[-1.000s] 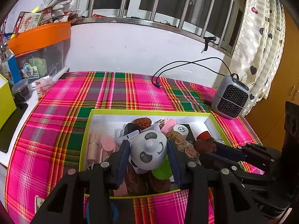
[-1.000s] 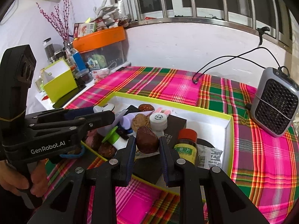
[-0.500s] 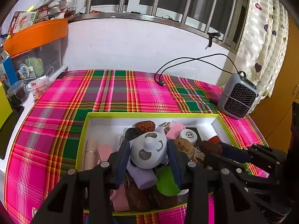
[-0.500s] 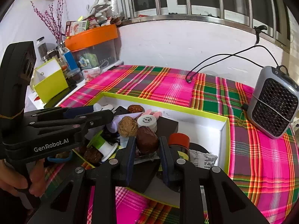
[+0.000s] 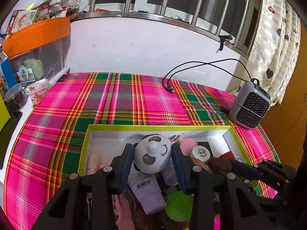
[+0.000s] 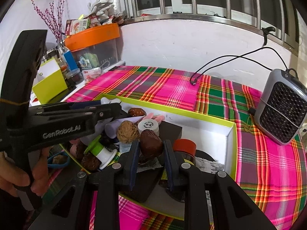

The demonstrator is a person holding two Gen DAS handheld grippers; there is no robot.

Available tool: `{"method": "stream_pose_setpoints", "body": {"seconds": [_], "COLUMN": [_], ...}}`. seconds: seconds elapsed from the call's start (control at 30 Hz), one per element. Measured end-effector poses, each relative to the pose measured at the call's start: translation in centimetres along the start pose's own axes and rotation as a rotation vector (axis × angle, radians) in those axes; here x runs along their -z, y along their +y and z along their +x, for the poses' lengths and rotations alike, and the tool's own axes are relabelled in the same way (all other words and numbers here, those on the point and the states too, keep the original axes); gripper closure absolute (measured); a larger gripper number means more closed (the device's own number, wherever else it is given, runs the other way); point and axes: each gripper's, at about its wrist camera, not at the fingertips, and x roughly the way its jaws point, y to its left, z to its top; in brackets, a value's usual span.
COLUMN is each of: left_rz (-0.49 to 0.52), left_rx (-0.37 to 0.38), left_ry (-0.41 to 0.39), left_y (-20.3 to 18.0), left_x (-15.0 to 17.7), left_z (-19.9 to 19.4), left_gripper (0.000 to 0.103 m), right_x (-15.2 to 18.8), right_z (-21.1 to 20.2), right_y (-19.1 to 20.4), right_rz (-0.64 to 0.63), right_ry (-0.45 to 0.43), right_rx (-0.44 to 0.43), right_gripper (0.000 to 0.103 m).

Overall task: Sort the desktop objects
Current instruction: 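Lower the panda-face object into the box with the left gripper while the right lowers the lump in, then open both grippers inside the box releasing the panda-face object and brown lump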

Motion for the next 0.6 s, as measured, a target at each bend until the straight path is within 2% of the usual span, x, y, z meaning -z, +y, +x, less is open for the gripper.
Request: {"method": "stream_pose_setpoints", "body": {"seconds": [0.17,0.6], "left_rz": [0.002,-0.018], "left_rx": [0.006,-0.012], "left_ry": [0.024,0.029], "left_y": [-0.09,0.36], "left_x": [0.09,0.07], "left_z": [1.02,0.78], "left_gripper": [0.062,0.061], "right_x": [0.11,0.09], "right_z": [0.11,-0.78], "right_y": [0.24,0.54], "right_rz": [-0.021,-0.032], "right_ry": [0.006,-0.027], "right_rx": [0.002,0.026], "right_gripper": [0.076,0.073]}}
